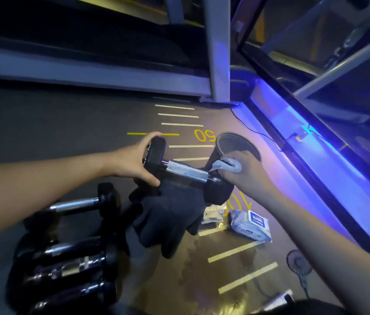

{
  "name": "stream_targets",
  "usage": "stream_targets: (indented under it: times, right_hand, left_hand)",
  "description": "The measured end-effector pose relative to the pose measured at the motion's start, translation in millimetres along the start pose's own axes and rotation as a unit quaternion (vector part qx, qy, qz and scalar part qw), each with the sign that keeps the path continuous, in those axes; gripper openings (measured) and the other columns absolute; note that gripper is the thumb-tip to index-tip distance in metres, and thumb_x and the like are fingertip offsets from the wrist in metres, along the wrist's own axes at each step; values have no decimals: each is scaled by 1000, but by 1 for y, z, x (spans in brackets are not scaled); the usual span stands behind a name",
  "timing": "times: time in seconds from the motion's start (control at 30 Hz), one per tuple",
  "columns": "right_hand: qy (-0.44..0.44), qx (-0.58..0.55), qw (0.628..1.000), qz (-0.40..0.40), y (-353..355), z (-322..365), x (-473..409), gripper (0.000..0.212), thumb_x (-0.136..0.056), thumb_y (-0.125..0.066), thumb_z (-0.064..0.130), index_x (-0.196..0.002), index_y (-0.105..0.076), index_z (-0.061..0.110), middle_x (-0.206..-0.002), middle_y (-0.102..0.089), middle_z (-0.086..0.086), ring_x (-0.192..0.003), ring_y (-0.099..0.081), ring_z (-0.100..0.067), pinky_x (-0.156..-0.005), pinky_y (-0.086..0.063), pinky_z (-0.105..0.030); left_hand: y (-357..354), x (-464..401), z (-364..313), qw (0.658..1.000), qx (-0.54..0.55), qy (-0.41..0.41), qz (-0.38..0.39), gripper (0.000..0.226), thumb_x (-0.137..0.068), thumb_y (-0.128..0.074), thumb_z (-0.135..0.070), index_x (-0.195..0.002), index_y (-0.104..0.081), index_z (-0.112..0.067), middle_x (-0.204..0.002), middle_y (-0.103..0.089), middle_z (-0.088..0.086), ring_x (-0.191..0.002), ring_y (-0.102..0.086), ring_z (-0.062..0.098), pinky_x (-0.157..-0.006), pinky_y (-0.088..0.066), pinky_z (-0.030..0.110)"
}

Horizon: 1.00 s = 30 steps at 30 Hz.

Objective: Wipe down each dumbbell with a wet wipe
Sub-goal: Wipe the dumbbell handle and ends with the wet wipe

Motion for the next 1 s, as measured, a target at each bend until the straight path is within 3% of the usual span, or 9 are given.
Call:
stream_targets:
  times: [0.07, 0.13, 0.2, 0.3, 0.43, 0.53, 0.57, 0.7, 1.0]
  right_hand:
    - [-32, -46, 998, 0, -2, -4, 3, 33, -64, -65, 51, -96, -62, 44, -106, -62, -4, -92, -62, -17, -63, -44, -14]
    - [-69, -95, 993, 6, -5, -5, 6, 35, -69, -69, 44, -103, -61, 45, -110, -60, -8, -81, -67, -26, -49, -56, -29]
    - [-97, -136, 986, 26, -14, -7, 8, 36, -77, -71, 33, -109, -58, 45, -105, -60, 3, -84, -67, -24, -56, -61, -44]
    - [-87, -122, 988, 41, -25, -6, 9, 43, -74, -73, 39, -111, -51, 45, -104, -62, 12, -94, -65, -15, -75, -59, -42]
    - [-98, -105, 988, 52, -29, -9, 6, 51, -73, -71, 33, -119, -48, 36, -110, -62, 3, -97, -64, -21, -69, -55, -31]
    - [-97, -133, 986, 36, -29, -8, 7, 51, -73, -69, 26, -119, -50, 35, -102, -60, 4, -89, -65, -21, -43, -51, -26]
    - [-96, -137, 986, 25, -28, -6, 10, 50, -73, -69, 26, -119, -51, 35, -100, -61, 5, -88, -65, -21, -43, -51, -23]
    - [-92, -135, 987, 2, -36, -8, 16, 42, -71, -65, 31, -111, -51, 31, -102, -66, 3, -93, -62, -24, -76, -50, -32]
    - [-45, -124, 990, -45, -29, -1, 39, 34, -78, -67, 26, -108, -51, 19, -95, -66, -5, -87, -60, -32, -75, -52, -40]
  left_hand:
    - [2, 3, -7, 999, 30, 34, 8, 127, -40, -84, -61, -147, -17, -49, -140, -50, -3, -118, -61, 21, -101, -52, 48]
    - [6, 4, -16, 997, 50, 59, 11, 121, -46, -83, -62, -148, -21, -47, -138, -52, -3, -111, -65, 18, -88, -59, 44]
    - [8, 4, -24, 997, 11, 81, 1, 107, -62, -84, -53, -150, -22, -45, -132, -55, 0, -98, -67, 21, -73, -62, 41]
    - [6, 8, -33, 991, -70, 108, -23, 96, -80, -81, -37, -153, -19, -45, -128, -53, 3, -86, -69, 29, -62, -63, 43]
    - [-3, 8, -43, 958, -272, 85, -43, 95, -76, -75, -53, -151, -17, -53, -126, -63, 10, -97, -66, 33, -76, -50, 31]
    - [-4, 8, -46, 958, -264, 85, -73, 74, -80, -69, -47, -144, -31, -51, -121, -66, 10, -87, -62, 32, -75, -48, 32]
    - [-5, 8, -46, 957, -263, 83, -88, 68, -82, -68, -42, -141, -36, -49, -120, -67, 9, -92, -63, 34, -74, -47, 32]
    - [-12, 15, -46, 960, -234, 73, -136, 57, -83, -66, -28, -134, -46, -43, -115, -69, 7, -102, -63, 35, -81, -51, 36]
    - [-14, 34, -48, 961, -196, 64, -187, 55, -74, -75, -24, -122, -57, -47, -100, -71, -5, -90, -67, 25, -76, -53, 32]
Point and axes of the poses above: each hand's wrist, its own x-axis away from the middle knuckle, its own y-axis out of the back of the hand, z = x × y, the point moved 5 cm from there along -x, towards the middle knuckle
